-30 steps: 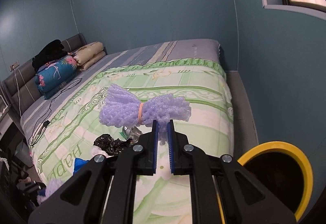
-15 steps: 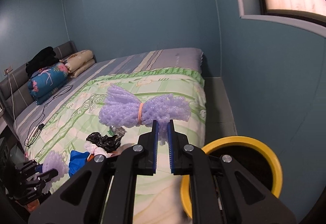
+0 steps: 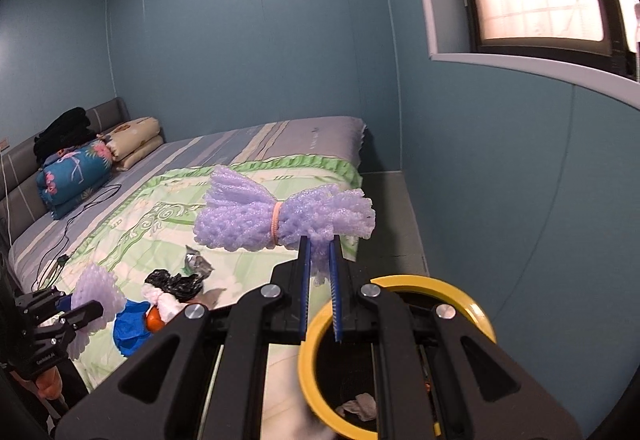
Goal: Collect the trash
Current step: 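Lift both lavender foam nets and carry them over the yellow-rimmed bin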
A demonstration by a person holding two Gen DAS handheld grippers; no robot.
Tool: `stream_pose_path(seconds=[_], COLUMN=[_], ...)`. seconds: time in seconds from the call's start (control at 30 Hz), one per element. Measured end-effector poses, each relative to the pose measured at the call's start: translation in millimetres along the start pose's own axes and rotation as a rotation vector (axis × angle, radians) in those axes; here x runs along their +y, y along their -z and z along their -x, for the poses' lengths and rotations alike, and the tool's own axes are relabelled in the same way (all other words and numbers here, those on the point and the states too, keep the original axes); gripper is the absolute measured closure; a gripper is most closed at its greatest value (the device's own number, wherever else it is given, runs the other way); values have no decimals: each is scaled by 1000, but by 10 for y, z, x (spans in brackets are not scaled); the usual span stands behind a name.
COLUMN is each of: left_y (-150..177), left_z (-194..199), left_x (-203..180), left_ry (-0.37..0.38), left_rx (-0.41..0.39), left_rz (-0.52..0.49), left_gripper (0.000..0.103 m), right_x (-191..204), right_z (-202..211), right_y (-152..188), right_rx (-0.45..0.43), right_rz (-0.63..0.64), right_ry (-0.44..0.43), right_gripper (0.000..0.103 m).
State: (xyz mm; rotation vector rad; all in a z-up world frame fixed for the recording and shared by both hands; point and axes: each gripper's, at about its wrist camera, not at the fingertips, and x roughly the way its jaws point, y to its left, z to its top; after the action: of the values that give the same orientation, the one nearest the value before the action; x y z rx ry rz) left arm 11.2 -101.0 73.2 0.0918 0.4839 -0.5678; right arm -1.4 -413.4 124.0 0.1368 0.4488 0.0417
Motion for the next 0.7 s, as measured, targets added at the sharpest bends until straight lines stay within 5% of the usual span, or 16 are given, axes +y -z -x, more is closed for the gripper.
stream_pose_path(seconds=[0.7], left_y=[-387], left_z=[-550], left_x=[-677], left_ry=[134], left_rx=[6], left_rz=[-82], left_gripper=[77], right_x=[-729], right_z=[132], right_y=[80], right_rx=[-16], right_rz=[-60], right_ry=[176], right_gripper=[95])
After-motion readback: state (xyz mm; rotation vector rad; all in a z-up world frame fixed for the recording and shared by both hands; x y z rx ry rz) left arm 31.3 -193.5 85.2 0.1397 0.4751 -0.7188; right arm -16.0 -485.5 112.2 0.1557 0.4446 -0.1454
